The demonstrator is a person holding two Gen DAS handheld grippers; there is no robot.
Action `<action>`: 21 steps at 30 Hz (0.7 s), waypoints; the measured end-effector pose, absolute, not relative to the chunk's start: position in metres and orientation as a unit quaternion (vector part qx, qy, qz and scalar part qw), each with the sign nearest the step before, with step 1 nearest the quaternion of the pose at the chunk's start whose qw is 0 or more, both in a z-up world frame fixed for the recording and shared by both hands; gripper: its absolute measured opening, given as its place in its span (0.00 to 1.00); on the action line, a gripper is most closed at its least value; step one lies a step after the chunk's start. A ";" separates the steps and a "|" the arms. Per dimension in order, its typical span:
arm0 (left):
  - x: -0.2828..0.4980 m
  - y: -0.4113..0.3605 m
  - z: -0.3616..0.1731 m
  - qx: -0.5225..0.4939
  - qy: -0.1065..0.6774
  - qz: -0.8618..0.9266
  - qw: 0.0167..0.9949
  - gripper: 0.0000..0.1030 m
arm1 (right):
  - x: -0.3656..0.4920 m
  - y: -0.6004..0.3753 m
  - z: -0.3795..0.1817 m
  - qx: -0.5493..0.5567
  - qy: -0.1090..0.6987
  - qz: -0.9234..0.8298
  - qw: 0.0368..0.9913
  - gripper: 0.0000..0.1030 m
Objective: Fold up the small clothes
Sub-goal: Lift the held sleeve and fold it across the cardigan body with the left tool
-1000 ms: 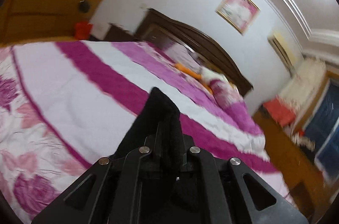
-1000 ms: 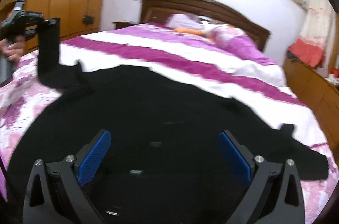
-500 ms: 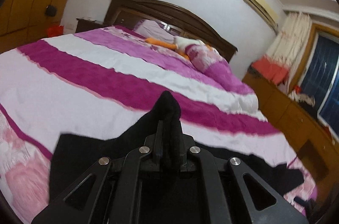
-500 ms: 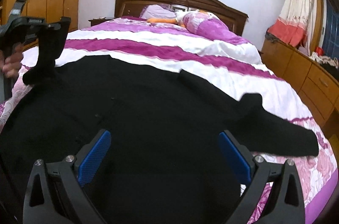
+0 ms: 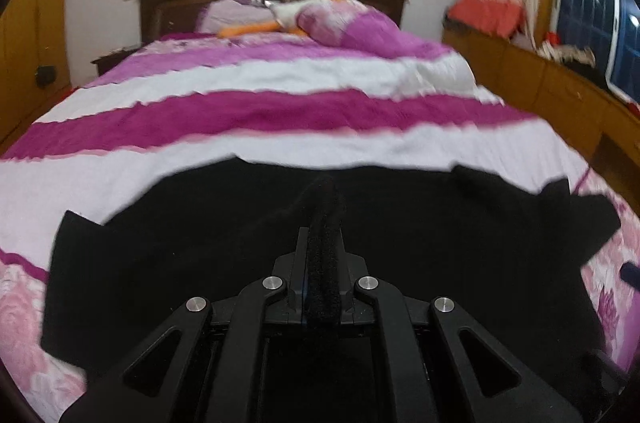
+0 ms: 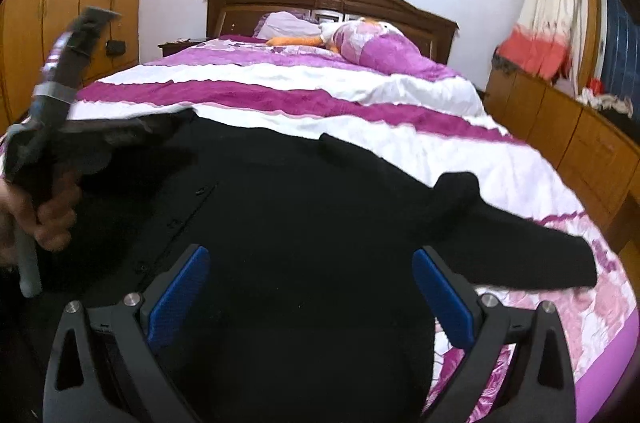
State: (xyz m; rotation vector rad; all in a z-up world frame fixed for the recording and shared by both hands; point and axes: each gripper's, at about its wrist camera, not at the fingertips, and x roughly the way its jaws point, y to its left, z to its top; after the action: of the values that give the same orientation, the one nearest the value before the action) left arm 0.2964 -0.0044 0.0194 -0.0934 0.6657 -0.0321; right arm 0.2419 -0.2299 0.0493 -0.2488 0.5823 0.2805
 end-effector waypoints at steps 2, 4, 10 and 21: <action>0.300 -0.018 0.016 -0.034 0.331 -0.015 0.943 0.00 | 0.240 -0.228 0.049 -0.129 0.286 0.139 0.940 1.00; 0.303 -0.026 0.018 -0.034 0.328 -0.018 0.944 0.00 | 0.240 -0.228 0.048 -0.132 0.288 0.137 0.939 1.00; 0.324 -0.050 0.037 -0.040 0.319 -0.023 0.946 0.00 | 0.250 -0.237 0.052 -0.107 0.290 0.127 0.942 1.00; 0.339 -0.103 0.028 -0.031 0.329 -0.035 0.943 0.00 | 0.272 -0.284 0.050 -0.005 0.317 0.107 0.943 1.00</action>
State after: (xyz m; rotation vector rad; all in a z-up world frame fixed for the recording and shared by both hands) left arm 0.3390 -0.1028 0.0280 -0.0641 0.6718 -0.0714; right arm 0.2722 -0.2838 0.0505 -0.0093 0.6455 0.2185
